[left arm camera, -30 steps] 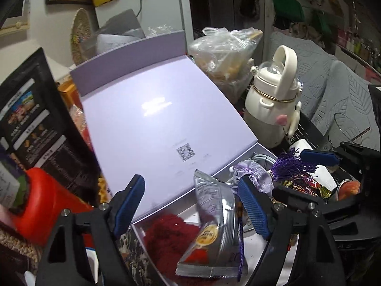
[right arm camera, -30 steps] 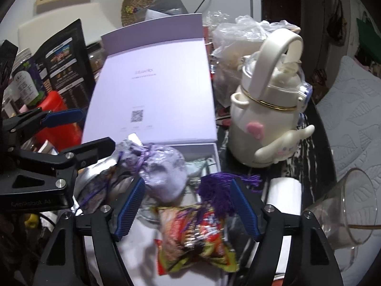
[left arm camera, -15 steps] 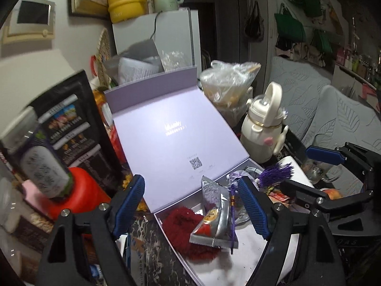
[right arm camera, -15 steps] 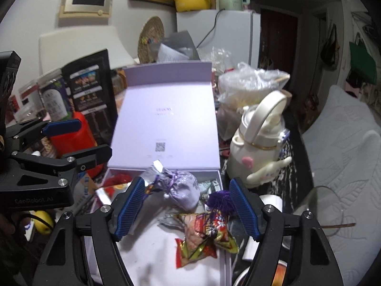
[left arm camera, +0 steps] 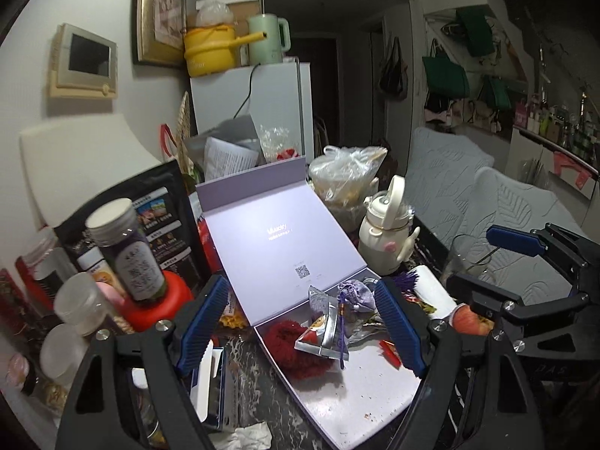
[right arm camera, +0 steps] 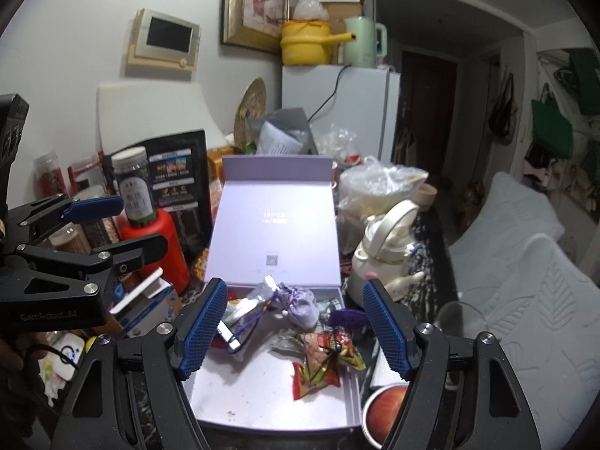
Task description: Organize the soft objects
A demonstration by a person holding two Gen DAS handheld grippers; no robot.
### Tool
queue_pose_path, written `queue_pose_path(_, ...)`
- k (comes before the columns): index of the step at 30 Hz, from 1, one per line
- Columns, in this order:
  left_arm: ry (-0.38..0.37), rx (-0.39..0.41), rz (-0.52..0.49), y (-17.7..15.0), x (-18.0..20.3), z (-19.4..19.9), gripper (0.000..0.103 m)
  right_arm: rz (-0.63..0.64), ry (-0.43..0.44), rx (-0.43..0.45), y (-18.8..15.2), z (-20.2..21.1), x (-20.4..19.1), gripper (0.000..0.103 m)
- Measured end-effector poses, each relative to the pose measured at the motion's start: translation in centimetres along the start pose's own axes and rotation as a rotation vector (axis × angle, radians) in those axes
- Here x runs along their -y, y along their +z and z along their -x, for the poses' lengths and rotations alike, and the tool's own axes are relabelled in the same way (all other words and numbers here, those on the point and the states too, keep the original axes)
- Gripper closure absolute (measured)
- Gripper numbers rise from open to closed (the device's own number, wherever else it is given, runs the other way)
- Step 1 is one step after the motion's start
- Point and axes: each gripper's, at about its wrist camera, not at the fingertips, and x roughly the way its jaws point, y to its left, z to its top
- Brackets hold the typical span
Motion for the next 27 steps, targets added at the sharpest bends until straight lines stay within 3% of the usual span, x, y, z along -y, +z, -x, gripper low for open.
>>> queue_pose_path(3, 0.004, 0.023, -0.003, -0.4, 0.2, 1.9, 0.022, -0.003, -0.018, 0.032, -0.1, 2.1, -0.5, 0.018)
queue_pose_path(10, -0.015, 0.047, 0.020, -2.0, 0.3, 5.1, 0.021, -0.028, -0.068, 0.070, -1.1, 6.2, -1.3, 0.015)
queue_pose_path(14, -0.014, 0.062, 0.035, -3.4, 0.6, 6.8, 0.005, -0.047, -0.090, 0.090, -2.0, 8.6, -1.8, 0.011)
queue_pose_path(27, -0.003, 0.063, 0.049, -8.0, 2.0, 9.5, 0.004, -0.070, -0.168, 0.077, -6.6, 11.9, -3.3, 0.010)
